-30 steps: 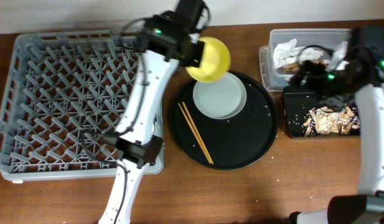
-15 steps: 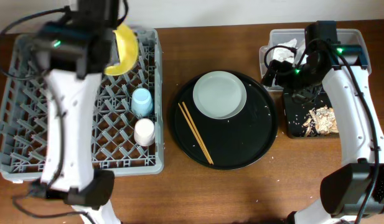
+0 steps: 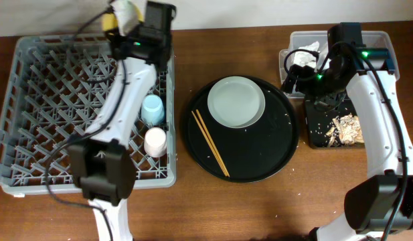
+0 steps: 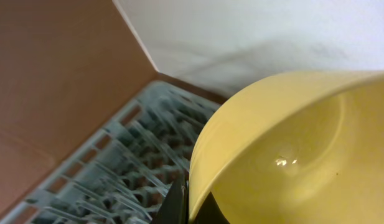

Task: Sort waste into correct bins and load items into the dishwasher rack
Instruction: 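Lower the yellow bowl into the rear of the dish rack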

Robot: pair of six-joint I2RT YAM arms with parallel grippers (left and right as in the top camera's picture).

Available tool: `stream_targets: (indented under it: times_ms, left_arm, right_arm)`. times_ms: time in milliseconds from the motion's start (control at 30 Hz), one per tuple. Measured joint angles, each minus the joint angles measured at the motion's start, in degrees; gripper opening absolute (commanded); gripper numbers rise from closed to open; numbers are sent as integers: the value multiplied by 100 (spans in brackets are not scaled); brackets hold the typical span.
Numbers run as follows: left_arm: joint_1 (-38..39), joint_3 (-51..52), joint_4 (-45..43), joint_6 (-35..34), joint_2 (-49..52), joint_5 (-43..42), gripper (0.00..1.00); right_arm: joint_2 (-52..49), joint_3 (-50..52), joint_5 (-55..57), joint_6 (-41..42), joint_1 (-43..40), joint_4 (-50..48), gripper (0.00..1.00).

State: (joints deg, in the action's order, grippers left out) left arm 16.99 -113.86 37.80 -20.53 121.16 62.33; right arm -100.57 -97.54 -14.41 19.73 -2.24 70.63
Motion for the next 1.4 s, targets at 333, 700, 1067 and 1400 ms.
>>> stream_targets:
  times_ms: [333,700,1067,1400]
  left_arm:
    - [157,42,109,22,518,-9,1]
    - [48,44,186,153,1045,946,1]
    - [262,42,195,516,1139,1082,2]
    - [699,42,203,758,1154,1008,6]
  right_arm:
    - [0,0,0,-2,0,-2,99]
    - [0,0,0,-2,0,-2,99]
    - [0,0,0,-2,0,-2,98]
    - [0,0,0,0,0,-2,98]
